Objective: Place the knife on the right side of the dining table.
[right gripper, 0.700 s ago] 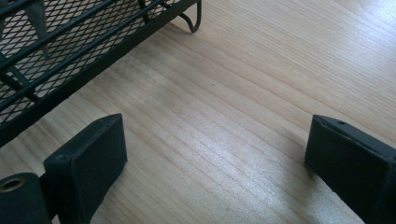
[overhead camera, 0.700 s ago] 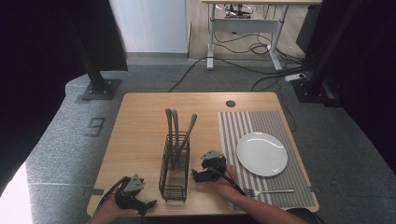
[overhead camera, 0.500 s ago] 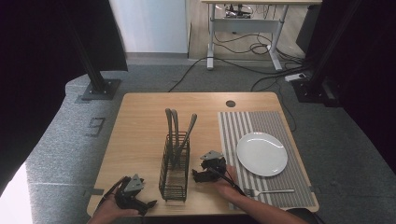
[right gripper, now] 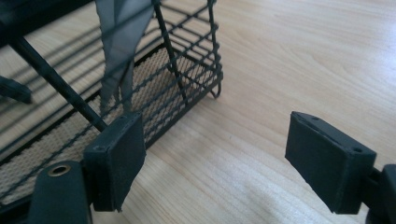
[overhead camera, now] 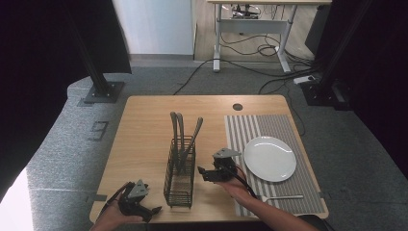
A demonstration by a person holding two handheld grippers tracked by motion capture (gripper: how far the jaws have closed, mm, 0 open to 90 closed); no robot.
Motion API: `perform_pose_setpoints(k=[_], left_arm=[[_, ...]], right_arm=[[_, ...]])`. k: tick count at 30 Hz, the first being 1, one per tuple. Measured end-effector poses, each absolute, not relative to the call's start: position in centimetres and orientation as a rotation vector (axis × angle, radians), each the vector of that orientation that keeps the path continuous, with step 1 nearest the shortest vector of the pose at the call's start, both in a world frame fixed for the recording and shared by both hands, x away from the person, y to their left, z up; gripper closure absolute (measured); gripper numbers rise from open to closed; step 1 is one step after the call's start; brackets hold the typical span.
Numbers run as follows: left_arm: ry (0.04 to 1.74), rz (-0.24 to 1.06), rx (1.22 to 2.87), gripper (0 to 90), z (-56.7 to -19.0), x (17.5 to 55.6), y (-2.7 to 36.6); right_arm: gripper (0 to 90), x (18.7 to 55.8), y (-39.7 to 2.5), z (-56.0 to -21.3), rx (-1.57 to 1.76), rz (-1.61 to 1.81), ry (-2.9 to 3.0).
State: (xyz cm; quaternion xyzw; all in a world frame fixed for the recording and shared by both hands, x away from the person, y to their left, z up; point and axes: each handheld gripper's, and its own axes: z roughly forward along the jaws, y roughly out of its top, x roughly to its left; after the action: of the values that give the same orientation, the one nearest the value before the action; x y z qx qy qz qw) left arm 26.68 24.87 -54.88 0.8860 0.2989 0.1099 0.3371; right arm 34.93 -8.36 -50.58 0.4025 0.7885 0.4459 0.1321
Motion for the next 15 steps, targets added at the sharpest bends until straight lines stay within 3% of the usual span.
perform_pose_setpoints(k=[15], left_arm=[[0.780,0.286,2.309,0.0,-54.9,26.7,24.8]], right_arm=[[26.1,37.5,-9.8,-46.7,1.137,1.462,2.238]])
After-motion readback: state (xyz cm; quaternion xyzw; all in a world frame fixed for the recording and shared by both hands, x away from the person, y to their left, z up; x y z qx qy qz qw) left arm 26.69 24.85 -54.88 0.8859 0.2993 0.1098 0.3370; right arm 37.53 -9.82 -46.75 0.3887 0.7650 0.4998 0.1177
